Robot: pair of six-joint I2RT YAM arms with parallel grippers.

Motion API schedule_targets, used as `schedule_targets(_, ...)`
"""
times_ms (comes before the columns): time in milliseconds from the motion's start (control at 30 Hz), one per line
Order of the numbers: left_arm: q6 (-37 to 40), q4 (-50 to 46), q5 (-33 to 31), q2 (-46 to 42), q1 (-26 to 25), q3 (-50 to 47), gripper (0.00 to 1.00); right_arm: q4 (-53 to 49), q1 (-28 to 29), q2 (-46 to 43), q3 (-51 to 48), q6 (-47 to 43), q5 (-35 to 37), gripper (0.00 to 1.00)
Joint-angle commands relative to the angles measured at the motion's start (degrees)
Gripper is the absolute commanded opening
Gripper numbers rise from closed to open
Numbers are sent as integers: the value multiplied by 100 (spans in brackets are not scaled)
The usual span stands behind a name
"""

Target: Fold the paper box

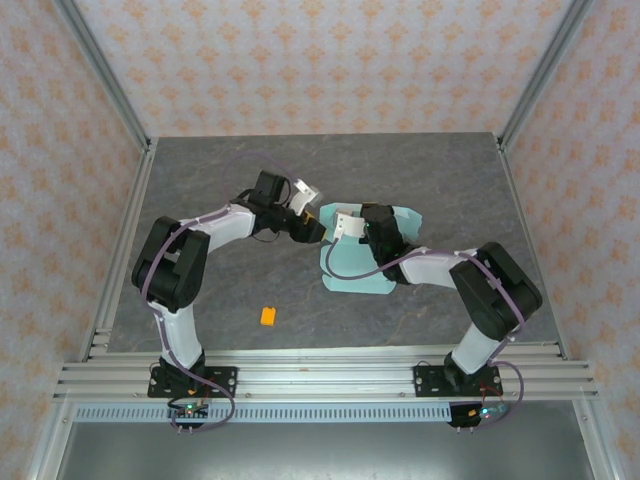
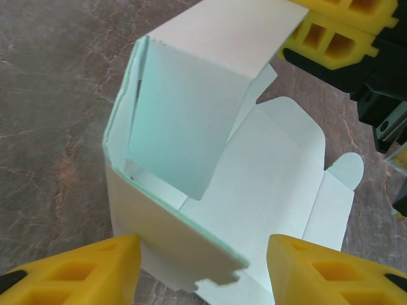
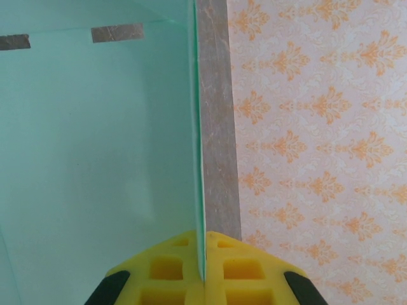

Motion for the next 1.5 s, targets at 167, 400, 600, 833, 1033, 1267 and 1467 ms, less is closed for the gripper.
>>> schedule_targets(167, 17, 174, 155, -34, 18, 31, 55, -464, -198, -352, 52, 304, -378, 0)
schedule_targets(400, 27, 290, 101, -762, 399, -585, 57, -517, -227, -314, 73, 220, -358, 0)
schedule_targets(600, 132, 84, -316, -1231, 735, -844, 58, -487, -244, -265, 76, 198, -335, 0)
schedule_targets(833, -170, -447, -749, -419, 773, 92, 50, -495, -240, -303, 94, 213, -360, 0)
schedule_targets(1033, 313, -1088, -369, 354, 476, 856, 51, -575, -244, -265, 136, 233, -353, 0)
schedule_targets(1267, 667, -1326, 473, 789, 225, 1347, 51, -619, -231, -205, 160, 91, -308, 0)
schedule_targets(1467, 752, -1382, 658, 1018, 70, 1525, 51, -614, -234, -124, 212, 28, -369, 0)
